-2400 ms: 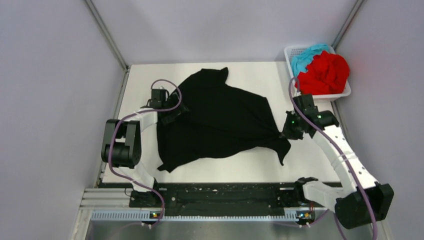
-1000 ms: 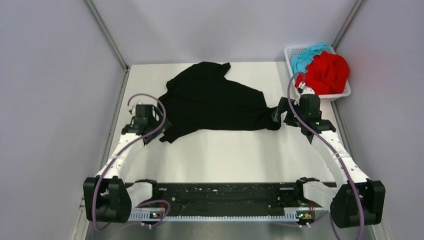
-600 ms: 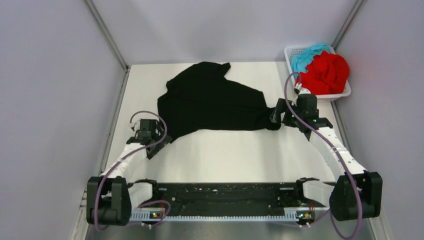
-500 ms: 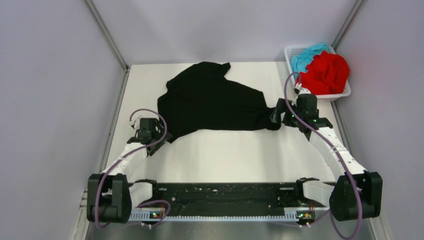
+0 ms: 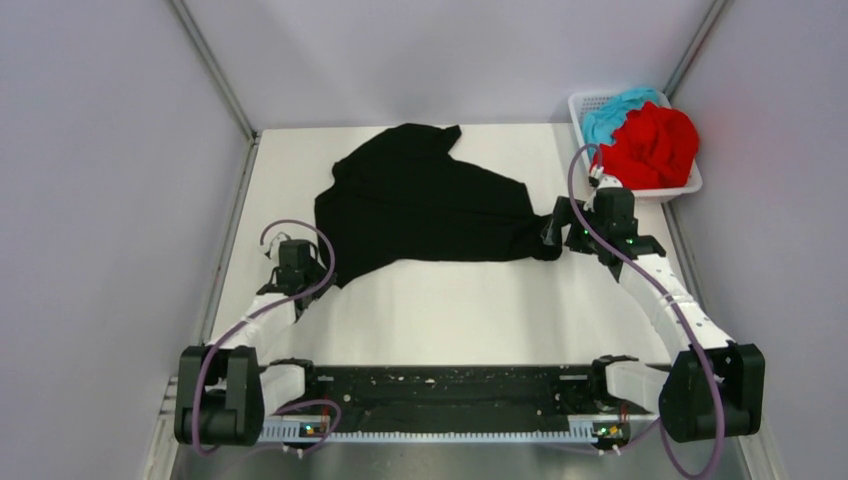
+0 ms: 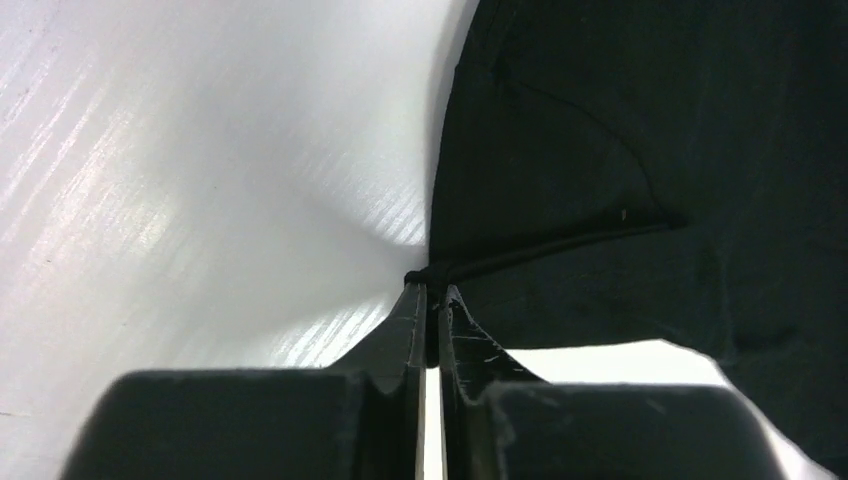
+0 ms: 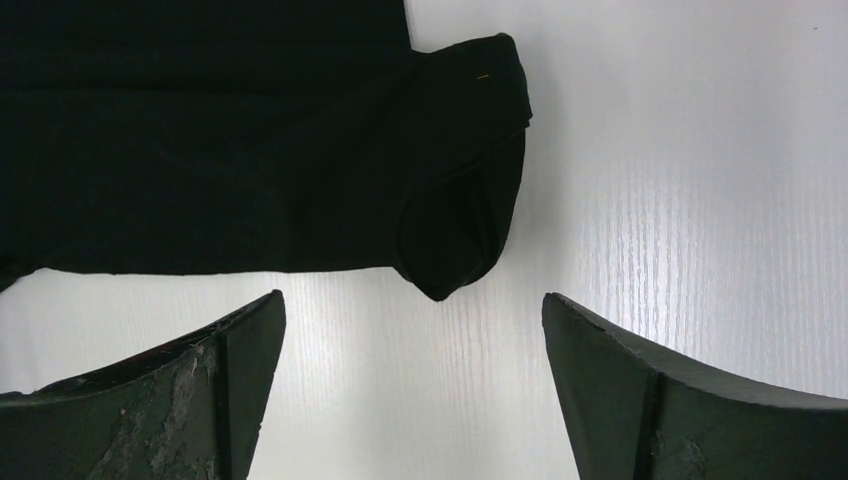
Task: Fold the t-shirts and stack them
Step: Flatten out the tshirt
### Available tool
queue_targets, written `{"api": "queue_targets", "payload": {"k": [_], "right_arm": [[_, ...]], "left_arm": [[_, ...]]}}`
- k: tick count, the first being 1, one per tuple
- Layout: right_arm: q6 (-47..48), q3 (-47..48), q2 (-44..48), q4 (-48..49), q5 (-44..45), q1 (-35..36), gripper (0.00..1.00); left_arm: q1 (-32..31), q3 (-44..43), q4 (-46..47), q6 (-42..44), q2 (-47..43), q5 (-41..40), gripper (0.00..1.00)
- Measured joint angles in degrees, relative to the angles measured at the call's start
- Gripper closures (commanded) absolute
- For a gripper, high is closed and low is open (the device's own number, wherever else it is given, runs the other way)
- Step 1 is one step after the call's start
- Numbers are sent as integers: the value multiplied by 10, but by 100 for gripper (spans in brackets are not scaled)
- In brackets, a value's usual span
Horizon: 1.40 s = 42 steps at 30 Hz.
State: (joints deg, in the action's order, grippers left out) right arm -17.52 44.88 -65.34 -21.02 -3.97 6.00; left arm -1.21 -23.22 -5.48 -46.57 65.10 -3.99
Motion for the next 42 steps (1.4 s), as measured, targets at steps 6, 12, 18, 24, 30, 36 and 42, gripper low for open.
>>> {"api": "queue_targets", "payload": {"k": [6, 12, 18, 24, 30, 36, 42], "right_arm": [[0, 0, 0, 0, 0, 0, 6], [3, 0, 0, -16, 4, 3, 8], [-10, 0, -7, -26, 24, 37, 22], [-39, 0, -75, -4, 61, 58, 58], [-62, 0, -132, 18, 81, 71, 100], [-78, 0, -120, 26, 127, 73, 100], [-64, 2, -60, 19, 143, 73, 100]], "left_arm": [[0, 1, -6, 4, -13, 1, 100], [0, -6, -31, 20, -29, 15, 100], [0, -28, -54, 33, -78, 28, 100], [0, -47, -63, 42, -94, 30, 100], [0, -49, -69, 46, -93, 31, 100], [0, -61, -80, 49, -95, 30, 100], [0, -85, -87, 60, -108, 28, 100]]}}
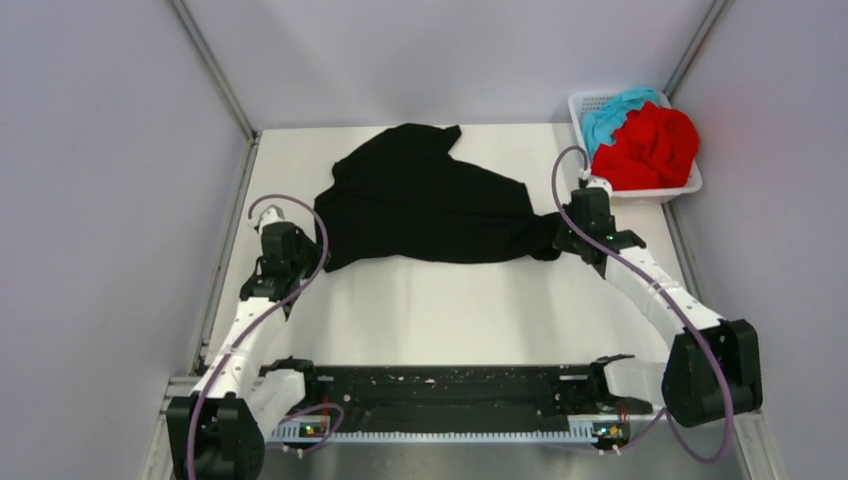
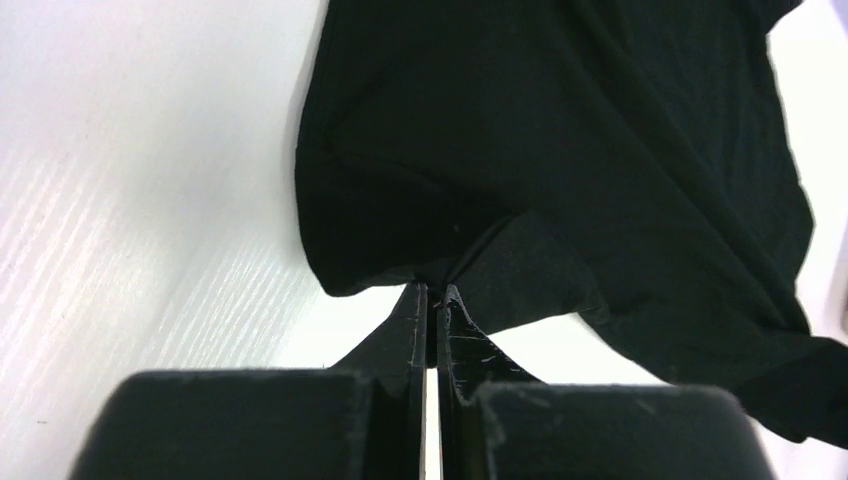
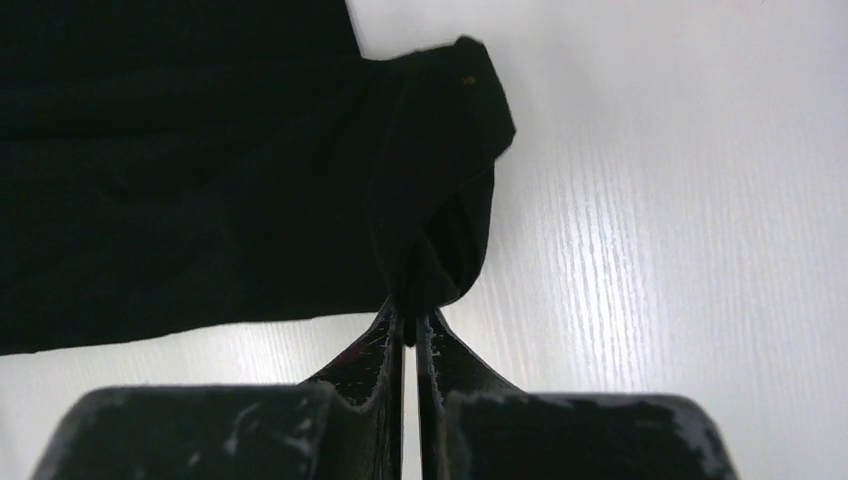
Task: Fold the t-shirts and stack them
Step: Flatten out the tshirt
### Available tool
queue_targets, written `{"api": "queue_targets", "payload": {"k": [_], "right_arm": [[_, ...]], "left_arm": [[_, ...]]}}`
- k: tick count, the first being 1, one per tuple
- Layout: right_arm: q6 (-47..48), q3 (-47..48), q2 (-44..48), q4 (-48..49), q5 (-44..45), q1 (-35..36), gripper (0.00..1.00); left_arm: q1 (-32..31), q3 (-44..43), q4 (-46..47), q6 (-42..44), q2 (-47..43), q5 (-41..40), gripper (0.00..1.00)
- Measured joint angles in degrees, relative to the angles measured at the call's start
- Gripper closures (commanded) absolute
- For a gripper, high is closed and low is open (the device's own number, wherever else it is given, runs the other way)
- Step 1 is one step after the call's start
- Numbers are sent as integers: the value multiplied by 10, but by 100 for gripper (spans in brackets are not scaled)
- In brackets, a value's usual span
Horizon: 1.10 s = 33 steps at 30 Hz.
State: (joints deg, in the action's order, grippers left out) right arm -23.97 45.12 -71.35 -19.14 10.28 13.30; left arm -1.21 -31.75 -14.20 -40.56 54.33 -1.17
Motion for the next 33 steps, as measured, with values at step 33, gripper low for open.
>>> {"api": "queue_targets", "payload": {"k": [33], "right_arm": [[95, 551, 302, -109, -60, 1, 100]], "left_arm": [[0, -798, -14, 170, -123, 28, 100]]}}
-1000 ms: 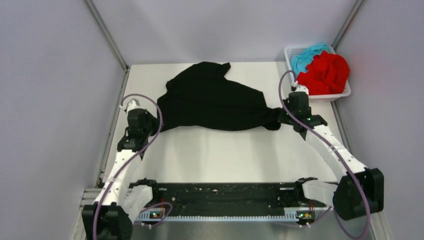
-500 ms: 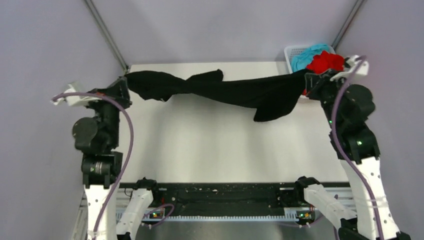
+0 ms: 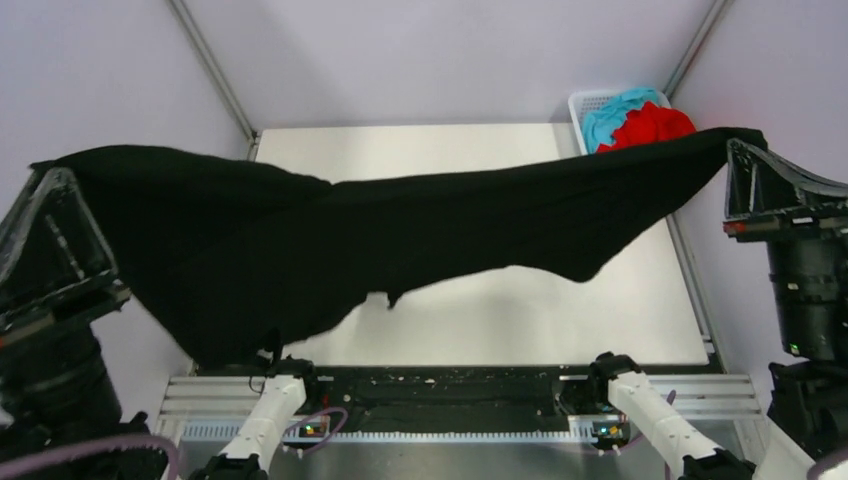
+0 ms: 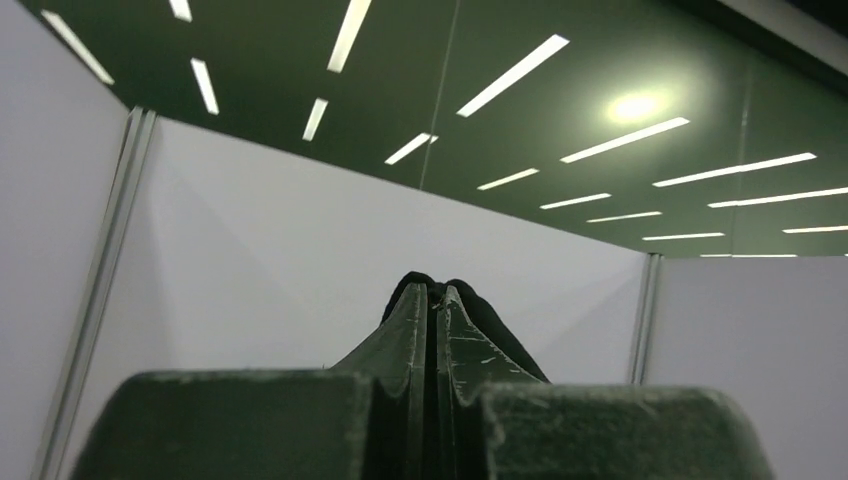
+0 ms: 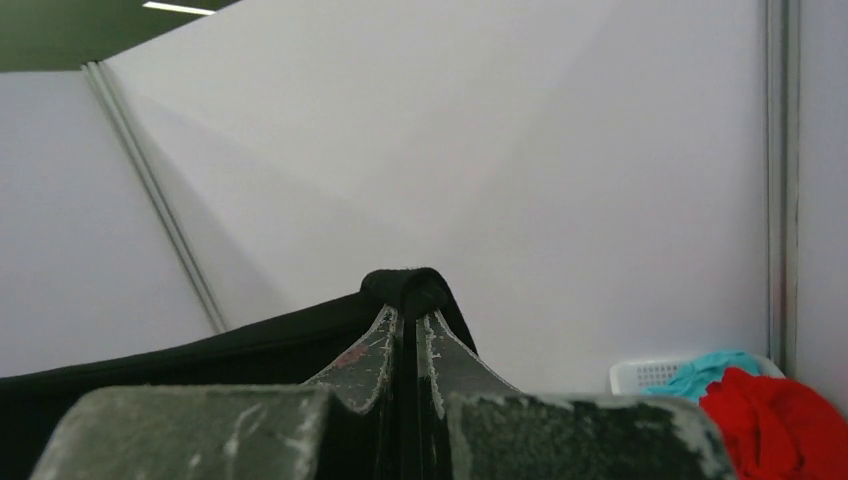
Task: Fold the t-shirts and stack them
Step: Flatten out the tshirt
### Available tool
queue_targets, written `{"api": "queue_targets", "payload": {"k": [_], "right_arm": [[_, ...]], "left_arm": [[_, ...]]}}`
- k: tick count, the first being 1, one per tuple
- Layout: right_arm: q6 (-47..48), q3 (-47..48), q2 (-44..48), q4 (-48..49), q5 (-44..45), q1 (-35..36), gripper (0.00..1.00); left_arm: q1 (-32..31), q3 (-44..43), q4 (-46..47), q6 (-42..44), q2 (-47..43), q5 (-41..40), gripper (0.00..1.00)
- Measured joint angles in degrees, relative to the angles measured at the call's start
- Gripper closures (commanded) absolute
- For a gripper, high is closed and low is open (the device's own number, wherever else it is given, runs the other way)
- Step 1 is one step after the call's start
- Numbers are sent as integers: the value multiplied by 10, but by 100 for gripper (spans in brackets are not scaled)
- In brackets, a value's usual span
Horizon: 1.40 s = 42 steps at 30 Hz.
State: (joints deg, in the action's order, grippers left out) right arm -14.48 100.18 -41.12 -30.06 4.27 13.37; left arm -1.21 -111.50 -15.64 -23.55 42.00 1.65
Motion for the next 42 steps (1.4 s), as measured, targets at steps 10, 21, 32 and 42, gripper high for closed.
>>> {"api": "queue_targets", "payload": {"k": [10, 21, 32, 42], "right_arm": [[14, 10, 16, -22, 8, 0, 100], [12, -243, -102, 92, 152, 0, 100], [-12, -381, -440, 263, 139, -39, 2], [-17, -315, -570, 259, 63, -42, 1]], "left_arm": [[0, -94, 5, 10, 58, 53, 100], [0, 101, 67, 43, 294, 54, 100], [0, 49, 15, 63, 809, 49, 2], [0, -18, -58, 35, 884, 47, 2]]}}
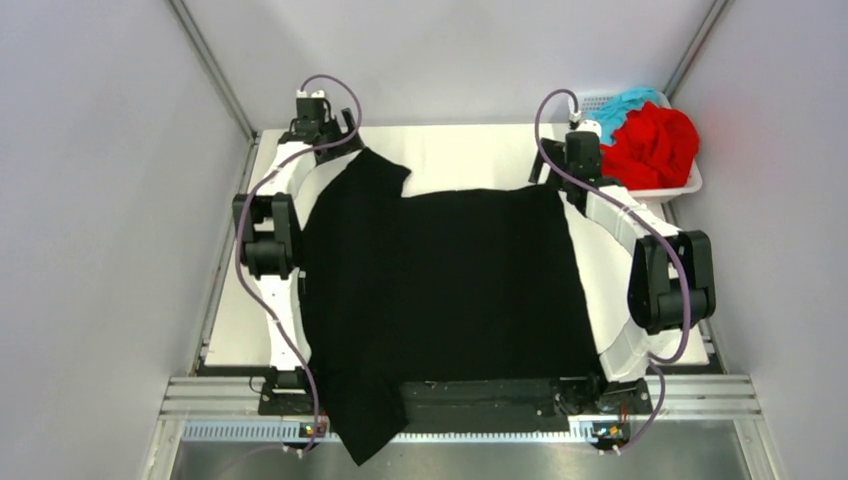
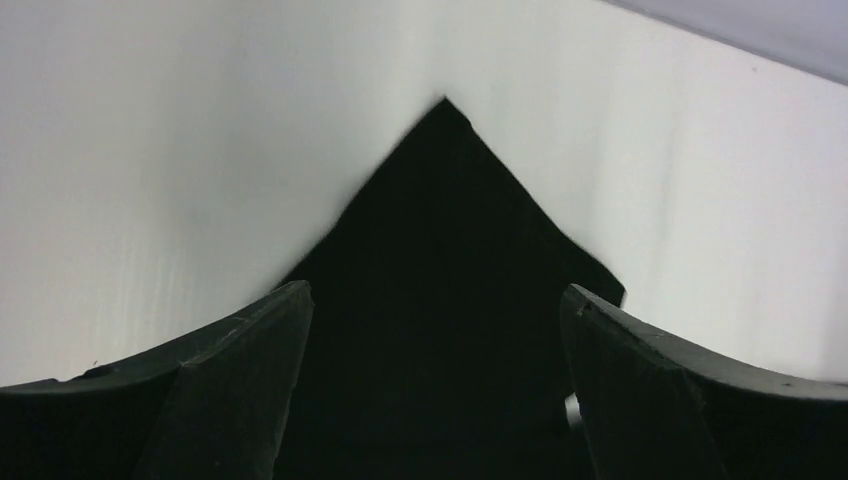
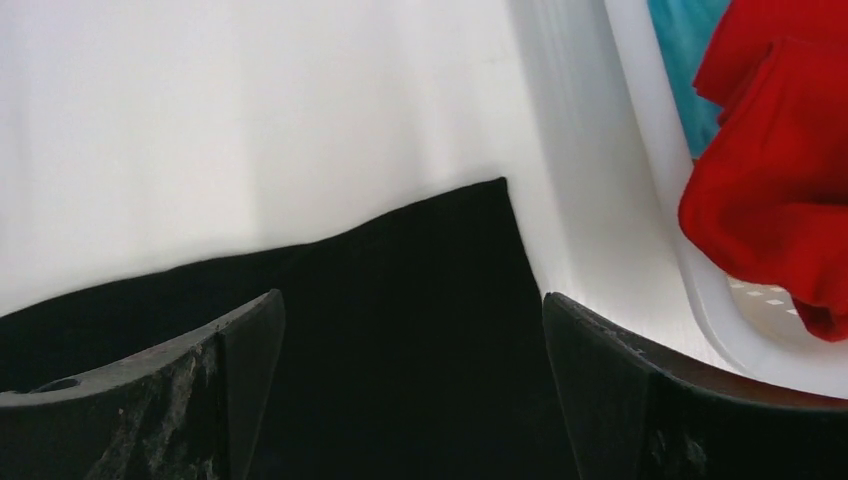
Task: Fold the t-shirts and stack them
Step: Flatten out the tshirt
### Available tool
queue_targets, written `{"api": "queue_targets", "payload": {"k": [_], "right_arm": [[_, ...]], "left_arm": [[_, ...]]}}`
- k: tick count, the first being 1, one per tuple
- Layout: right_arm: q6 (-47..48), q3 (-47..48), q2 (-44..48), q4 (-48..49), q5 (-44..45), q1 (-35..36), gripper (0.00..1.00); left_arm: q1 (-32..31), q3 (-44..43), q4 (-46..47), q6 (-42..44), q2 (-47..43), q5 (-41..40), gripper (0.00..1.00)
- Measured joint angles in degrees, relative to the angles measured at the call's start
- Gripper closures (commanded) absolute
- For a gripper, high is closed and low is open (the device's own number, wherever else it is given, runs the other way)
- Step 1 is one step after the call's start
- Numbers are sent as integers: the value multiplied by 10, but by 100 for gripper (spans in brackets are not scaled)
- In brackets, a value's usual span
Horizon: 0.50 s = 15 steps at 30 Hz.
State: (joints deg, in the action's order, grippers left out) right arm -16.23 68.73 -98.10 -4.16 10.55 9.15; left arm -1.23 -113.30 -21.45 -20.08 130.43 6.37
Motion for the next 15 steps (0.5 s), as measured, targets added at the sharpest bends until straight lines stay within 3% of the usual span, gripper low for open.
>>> {"api": "queue_targets", "payload": {"k": [9, 12, 15], "right_arm": [[-34, -90, 89, -40, -86, 37, 1], [-45, -133, 88, -57, -103, 45, 1], [-56, -158, 82, -75, -107, 46, 1]], "left_arm": [[-22, 319, -2, -50, -297, 12, 2], [-45, 408, -7, -63, -336, 6, 1], [-57, 434, -35, -74, -317, -19, 1]]}}
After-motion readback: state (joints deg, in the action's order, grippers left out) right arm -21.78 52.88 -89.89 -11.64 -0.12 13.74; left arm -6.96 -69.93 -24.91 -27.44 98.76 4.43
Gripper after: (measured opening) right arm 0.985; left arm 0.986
